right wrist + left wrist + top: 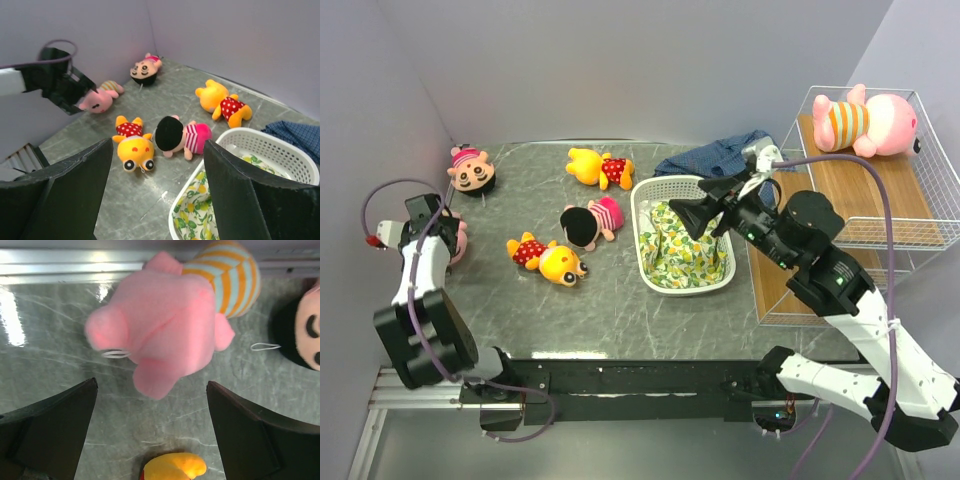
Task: Place and organize the stuffed toys onto the shelf
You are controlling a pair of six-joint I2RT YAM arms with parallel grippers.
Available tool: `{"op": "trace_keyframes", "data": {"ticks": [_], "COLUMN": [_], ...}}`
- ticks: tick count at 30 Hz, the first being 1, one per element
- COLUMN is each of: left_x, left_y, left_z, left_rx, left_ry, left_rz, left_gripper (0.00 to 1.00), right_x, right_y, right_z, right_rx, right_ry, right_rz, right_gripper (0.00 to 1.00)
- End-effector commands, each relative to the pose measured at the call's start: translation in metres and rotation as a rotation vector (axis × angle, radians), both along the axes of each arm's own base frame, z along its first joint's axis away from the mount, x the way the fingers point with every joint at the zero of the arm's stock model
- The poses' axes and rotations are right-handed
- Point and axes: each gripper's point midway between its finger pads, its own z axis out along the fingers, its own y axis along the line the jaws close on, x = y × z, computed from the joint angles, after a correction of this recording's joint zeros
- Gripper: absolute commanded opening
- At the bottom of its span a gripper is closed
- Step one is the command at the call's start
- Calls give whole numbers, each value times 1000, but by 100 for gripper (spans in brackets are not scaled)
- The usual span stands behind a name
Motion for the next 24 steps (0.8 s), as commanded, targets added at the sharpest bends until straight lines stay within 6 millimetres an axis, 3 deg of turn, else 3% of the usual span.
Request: {"op": "trace_keyframes", "data": {"ticks": [1,2,7,12,17,20,21,22,24], "left_x": [34,33,31,23,22,24,24,24,24], "left_y": [5,7,15,14,11,9,7,7,5], "left_z": [13,2,-9,-17,-35,-44,-44,-40,-33], "left_rx": [-33,-42,-42,-27,-56,-83,-98,-96,-85], "left_ry": [-67,-27,6,-13,35,49,46,39,27], "left_rz": [-25,-17,17,24,-18,-51,-66,-71,-98], "left_gripper": [96,96,99,81,75,37,7,1,1], "right_x": [-13,-13,-17,-21,-23,-26,-27,-28,-28], "right_y": [2,1,-1,-2,-2,-2,-2,-3,-4], "right_z": [23,22,25,29,30,31,31,31,29], "right_rx": [63,63,67,81,94,104,104,102,100], "right_ry": [-81,-81,-88,-89,-81,-77,-76,-76,-72], "right_rz": [55,55,59,68,75,86,87,90,87], "right_gripper": [80,80,80,80,80,80,80,80,80]}}
